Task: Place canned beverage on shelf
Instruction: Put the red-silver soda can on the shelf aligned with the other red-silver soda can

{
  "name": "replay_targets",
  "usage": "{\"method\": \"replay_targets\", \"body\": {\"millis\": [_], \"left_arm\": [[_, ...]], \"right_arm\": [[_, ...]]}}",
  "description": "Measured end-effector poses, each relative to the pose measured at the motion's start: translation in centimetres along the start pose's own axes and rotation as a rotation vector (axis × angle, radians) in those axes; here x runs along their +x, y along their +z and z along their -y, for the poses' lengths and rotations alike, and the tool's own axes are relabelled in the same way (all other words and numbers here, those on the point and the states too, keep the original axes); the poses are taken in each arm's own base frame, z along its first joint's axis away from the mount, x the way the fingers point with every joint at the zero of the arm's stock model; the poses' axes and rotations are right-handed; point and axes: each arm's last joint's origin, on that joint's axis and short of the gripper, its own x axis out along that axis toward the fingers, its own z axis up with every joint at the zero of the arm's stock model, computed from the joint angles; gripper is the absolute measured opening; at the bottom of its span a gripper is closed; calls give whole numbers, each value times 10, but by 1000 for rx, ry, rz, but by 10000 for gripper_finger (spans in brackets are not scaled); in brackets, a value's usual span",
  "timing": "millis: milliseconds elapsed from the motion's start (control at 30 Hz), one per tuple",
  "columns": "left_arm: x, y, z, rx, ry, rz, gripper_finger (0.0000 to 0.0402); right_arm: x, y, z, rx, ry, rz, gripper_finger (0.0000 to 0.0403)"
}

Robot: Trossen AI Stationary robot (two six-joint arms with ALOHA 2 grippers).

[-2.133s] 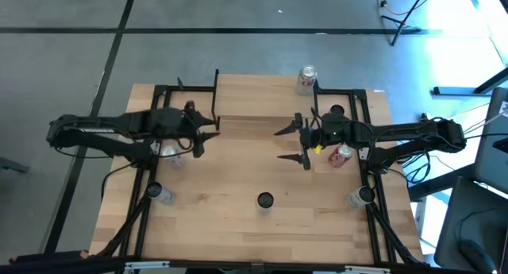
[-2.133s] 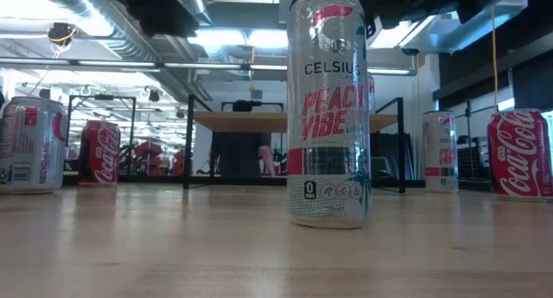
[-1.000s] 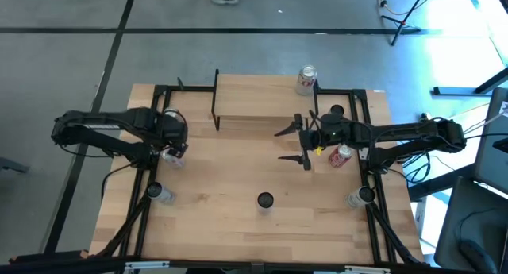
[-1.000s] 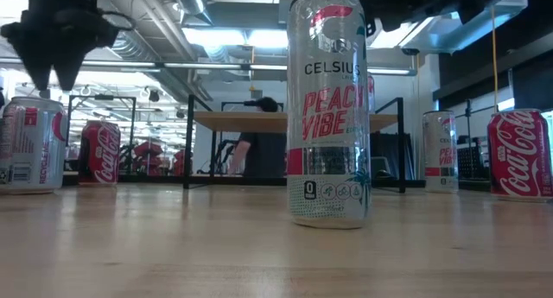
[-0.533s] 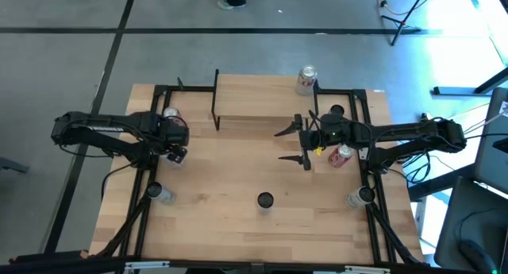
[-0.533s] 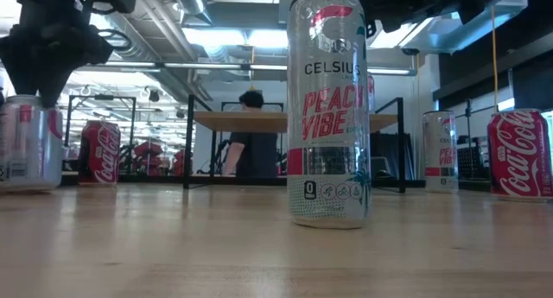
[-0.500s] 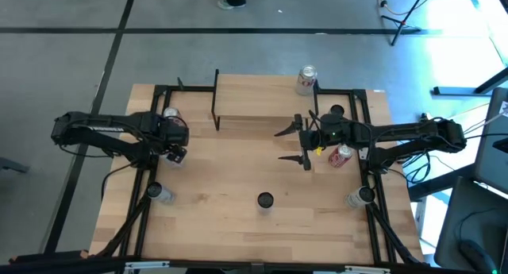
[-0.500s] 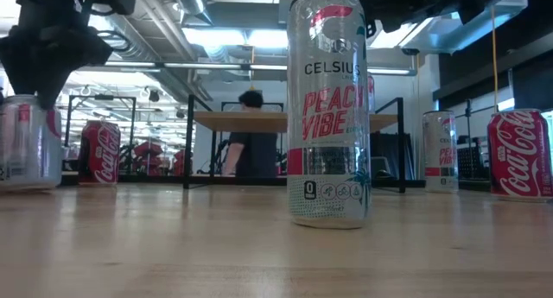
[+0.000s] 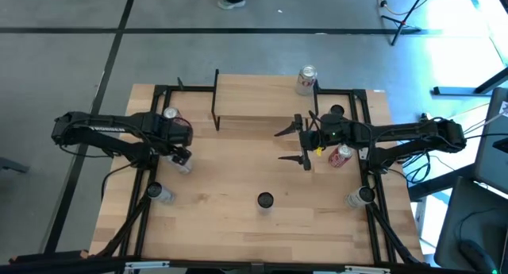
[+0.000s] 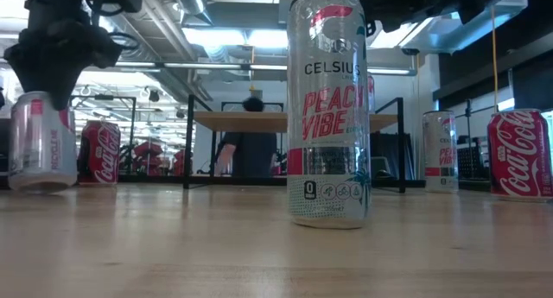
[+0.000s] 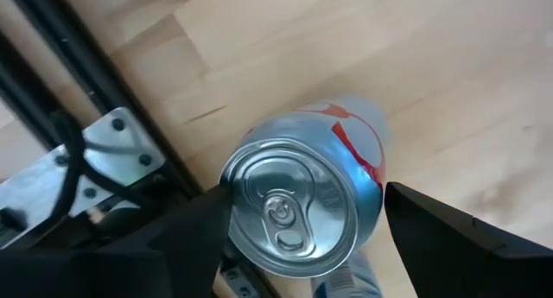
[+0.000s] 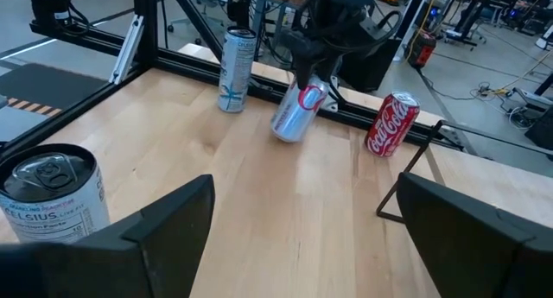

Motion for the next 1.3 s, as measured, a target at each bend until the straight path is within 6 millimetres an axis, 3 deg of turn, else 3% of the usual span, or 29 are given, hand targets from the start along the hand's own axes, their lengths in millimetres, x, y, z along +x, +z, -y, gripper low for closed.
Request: {"method": "replay_targets", "body": {"millis": [667,1067,1300], "left_arm": [[-4,-1,29,107,-249,100,289],[-15,4,32,196,-178,311,289],[-20,-9,28,-9,-161,210,289]], "right_arm": [[0,0,0,1,0,0,349],[0,0,0,1,0,-1,349],[0,-1,0,3,3,-8,349]]}}
